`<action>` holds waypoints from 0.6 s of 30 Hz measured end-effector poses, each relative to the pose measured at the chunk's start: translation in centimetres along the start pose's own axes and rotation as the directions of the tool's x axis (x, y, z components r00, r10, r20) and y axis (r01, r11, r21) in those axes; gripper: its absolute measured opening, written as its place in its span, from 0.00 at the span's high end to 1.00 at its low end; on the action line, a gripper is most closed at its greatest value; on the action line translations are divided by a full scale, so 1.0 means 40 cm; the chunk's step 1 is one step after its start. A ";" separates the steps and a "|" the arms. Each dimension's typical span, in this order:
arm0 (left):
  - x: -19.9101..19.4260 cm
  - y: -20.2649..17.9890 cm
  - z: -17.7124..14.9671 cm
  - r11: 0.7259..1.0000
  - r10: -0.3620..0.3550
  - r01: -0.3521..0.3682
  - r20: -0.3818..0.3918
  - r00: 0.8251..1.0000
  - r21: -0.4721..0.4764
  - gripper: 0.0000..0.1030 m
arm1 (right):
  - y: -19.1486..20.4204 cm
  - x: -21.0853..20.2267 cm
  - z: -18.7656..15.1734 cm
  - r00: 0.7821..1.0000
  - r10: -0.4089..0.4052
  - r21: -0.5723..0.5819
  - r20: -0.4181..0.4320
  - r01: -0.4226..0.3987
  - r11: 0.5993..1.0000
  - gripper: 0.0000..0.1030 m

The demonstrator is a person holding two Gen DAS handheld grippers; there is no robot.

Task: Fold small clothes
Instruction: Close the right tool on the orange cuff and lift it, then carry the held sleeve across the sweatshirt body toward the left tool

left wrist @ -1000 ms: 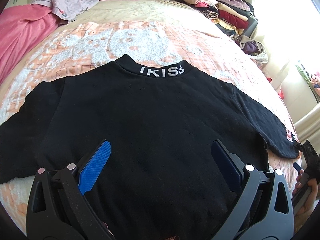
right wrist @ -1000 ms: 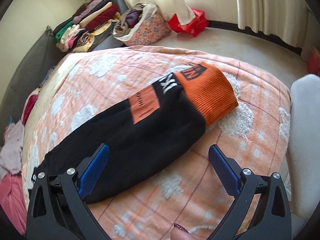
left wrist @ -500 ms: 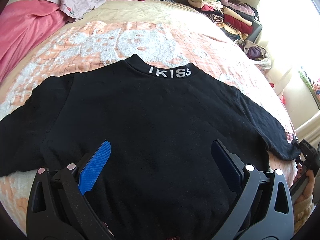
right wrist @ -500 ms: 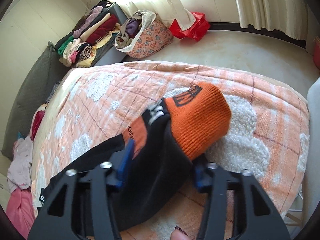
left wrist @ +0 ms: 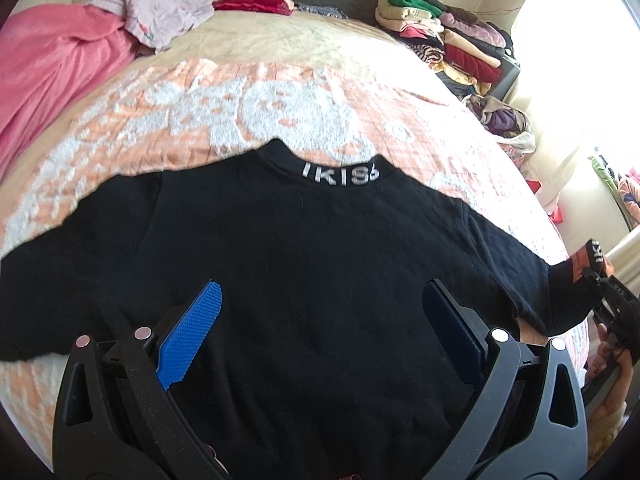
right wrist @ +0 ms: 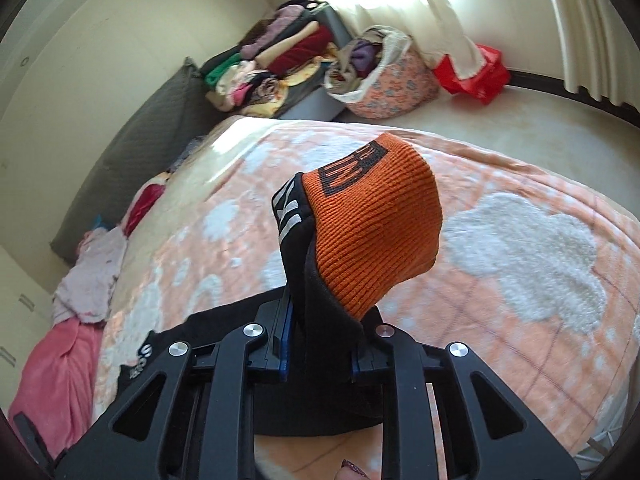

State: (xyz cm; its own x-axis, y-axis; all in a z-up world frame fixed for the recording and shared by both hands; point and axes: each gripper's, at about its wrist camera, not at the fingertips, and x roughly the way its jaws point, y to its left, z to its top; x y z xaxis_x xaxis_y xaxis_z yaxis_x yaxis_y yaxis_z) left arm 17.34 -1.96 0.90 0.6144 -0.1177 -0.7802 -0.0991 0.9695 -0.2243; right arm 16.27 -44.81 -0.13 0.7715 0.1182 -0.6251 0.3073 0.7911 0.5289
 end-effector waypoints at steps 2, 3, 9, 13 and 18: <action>-0.011 0.003 0.014 1.000 -0.006 0.006 0.011 1.000 -0.001 0.08 | 0.045 -0.007 -0.004 0.999 0.032 -0.021 -0.006 -0.032 0.999 0.82; -0.016 0.007 0.018 1.000 -0.010 0.010 0.018 1.000 -0.006 0.08 | 0.060 -0.011 -0.005 0.999 0.042 -0.031 -0.008 -0.042 0.999 0.82; -0.029 0.031 0.038 0.999 -0.037 0.038 0.031 0.999 -0.027 0.08 | 0.204 -0.021 -0.030 0.991 0.126 -0.100 -0.046 -0.130 0.986 0.82; -0.043 0.055 0.048 0.998 -0.044 0.046 0.043 0.998 -0.048 0.08 | 0.293 -0.013 -0.061 0.979 0.184 -0.117 -0.089 -0.194 0.974 0.82; -0.058 0.093 0.043 0.995 -0.052 0.056 0.055 0.997 -0.078 0.08 | 0.399 0.007 -0.113 0.962 0.229 -0.155 -0.147 -0.251 0.955 0.82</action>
State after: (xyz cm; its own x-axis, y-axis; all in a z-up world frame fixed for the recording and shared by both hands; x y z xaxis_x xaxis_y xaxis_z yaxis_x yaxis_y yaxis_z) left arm 16.90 2.28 2.89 0.6608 -0.1557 -0.7342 -0.1254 0.9416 -0.3125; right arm 18.86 -29.43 5.55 0.7306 0.3835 -0.5649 0.0131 0.8193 0.5732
